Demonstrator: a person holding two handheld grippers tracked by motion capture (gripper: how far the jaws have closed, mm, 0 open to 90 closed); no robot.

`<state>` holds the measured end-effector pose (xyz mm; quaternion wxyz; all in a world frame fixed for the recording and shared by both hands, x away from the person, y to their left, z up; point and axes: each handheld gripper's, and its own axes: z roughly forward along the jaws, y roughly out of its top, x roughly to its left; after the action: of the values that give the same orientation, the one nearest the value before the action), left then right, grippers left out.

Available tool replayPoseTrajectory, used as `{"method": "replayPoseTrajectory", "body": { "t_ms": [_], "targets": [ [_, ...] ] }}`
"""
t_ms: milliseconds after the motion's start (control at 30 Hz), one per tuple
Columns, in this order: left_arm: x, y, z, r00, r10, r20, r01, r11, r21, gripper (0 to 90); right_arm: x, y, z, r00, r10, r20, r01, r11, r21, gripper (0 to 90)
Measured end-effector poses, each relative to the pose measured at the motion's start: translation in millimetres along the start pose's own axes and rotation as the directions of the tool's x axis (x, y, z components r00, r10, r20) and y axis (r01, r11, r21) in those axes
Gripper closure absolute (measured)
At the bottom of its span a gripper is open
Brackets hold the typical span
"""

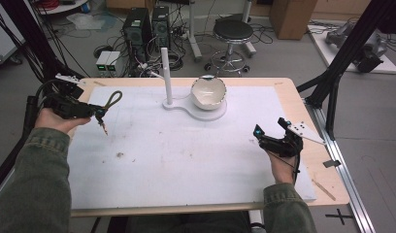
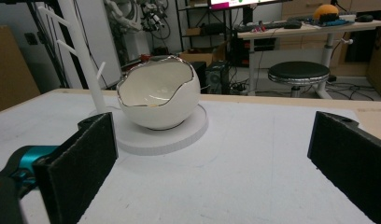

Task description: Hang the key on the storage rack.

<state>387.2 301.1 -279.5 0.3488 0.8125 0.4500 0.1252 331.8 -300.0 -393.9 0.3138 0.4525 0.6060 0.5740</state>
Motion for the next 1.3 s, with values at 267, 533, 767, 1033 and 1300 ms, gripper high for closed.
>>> {"method": "replayPoseTrajectory", "body": {
  "t_ms": [267, 533, 767, 1033, 1300],
  "targets": [
    [2.6, 13.5, -6.1, 0.9996, -0.027, 0.006, 0.027, 0.9989, -0.038, 72.4, -0.6, -0.1, -0.8, 1.0000, 0.003, 0.000, -0.003, 1.000, -0.004, 0.6],
    [1.9, 24.7, -8.9, 0.9984, -0.052, 0.024, 0.054, 0.9940, -0.095, 72.4, -0.2, -0.7, -1.3, 1.0000, 0.005, -0.007, -0.005, 1.000, -0.001, 0.6],
    [3.4, 32.9, -5.1, 0.9967, -0.081, 0.008, 0.081, 0.9883, -0.129, 72.4, -0.6, -0.7, -1.9, 1.0000, 0.004, -0.004, -0.004, 1.000, -0.006, 0.6],
    [4.1, 38.6, 3.8, 0.9941, -0.106, 0.023, 0.108, 0.9795, -0.170, 72.4, -0.7, -0.9, -2.1, 1.0000, 0.005, -0.003, -0.005, 1.000, -0.005, 0.6],
    [0.9, 48.7, 15.6, 0.9933, -0.109, 0.039, 0.115, 0.9711, -0.209, 72.4, -0.9, -0.9, -2.1, 1.0000, 0.007, -0.005, -0.007, 1.000, -0.006, 0.6]
  ]
}}
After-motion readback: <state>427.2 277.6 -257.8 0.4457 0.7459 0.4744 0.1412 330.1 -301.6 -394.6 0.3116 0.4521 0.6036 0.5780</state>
